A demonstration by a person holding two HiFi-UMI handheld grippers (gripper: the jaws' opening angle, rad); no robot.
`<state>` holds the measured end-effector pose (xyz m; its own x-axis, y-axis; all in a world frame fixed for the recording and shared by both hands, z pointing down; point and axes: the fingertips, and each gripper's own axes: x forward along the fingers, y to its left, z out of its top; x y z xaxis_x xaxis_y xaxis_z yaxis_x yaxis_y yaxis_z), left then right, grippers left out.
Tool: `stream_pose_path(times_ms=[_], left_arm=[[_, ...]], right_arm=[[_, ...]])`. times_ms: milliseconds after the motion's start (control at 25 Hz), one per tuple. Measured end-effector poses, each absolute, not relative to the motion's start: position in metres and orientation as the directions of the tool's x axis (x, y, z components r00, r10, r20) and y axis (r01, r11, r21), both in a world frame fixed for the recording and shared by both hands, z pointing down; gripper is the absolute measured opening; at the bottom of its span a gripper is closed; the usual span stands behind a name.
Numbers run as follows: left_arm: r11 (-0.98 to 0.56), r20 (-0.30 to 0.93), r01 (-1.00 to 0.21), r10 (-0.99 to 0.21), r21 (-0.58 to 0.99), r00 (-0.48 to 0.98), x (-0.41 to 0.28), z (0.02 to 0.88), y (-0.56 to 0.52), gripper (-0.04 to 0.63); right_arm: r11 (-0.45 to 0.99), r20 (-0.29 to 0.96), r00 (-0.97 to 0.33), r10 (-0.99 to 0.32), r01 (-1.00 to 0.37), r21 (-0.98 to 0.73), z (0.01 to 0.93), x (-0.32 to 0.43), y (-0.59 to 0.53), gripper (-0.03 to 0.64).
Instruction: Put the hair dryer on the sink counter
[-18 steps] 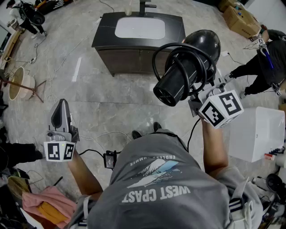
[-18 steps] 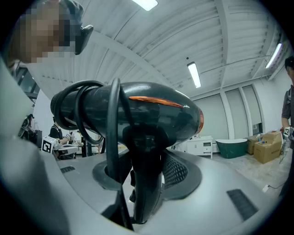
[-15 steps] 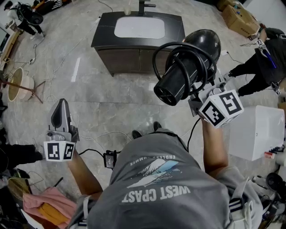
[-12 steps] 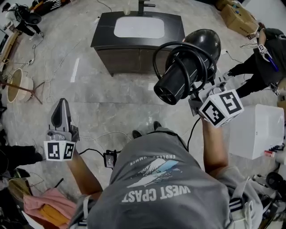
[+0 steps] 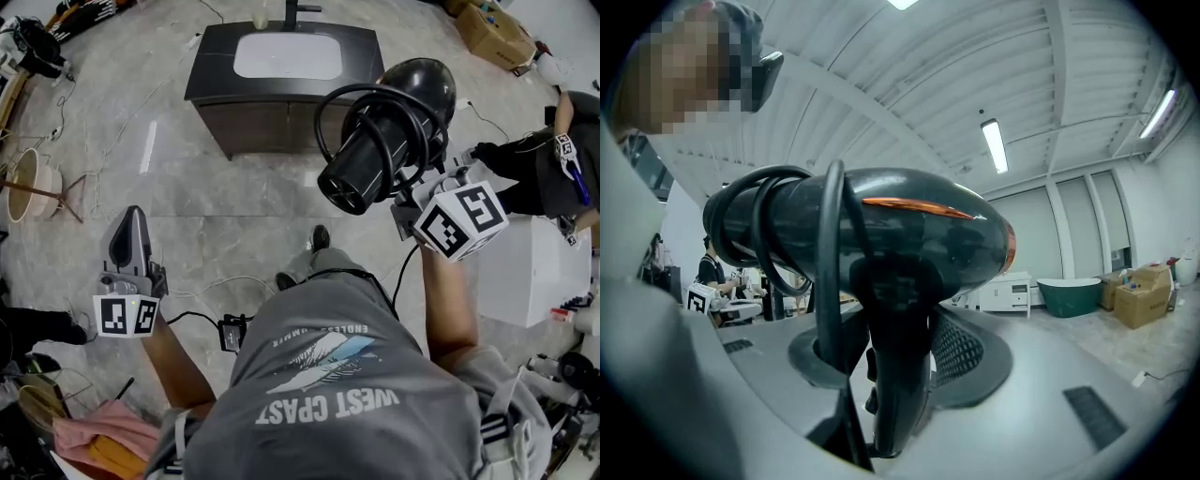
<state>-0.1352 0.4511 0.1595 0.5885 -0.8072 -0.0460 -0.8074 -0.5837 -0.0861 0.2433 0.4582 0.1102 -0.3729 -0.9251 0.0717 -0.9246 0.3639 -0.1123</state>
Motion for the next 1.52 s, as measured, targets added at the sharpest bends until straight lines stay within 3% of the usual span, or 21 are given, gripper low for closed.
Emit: stream_pose_path(times_ms=[1000, 1520], left_arm=[[-0.413, 0.027, -0.909, -0.911, -0.058, 0.412, -0.121, 0.174, 0.312, 0.015], [-0.327, 0.014, -0.939, -0.945, -0.108, 0.328, -0.088, 0.179, 0.309, 0.015]], right_arm=[[0.525, 0.127, -0.548, -0.827, -0.833, -0.174, 0.138, 0.253, 0.237, 0.216], [0.589, 0.106, -0.614, -0.782, -0.784, -0.197, 0.163, 0.277, 0.202, 0.215]])
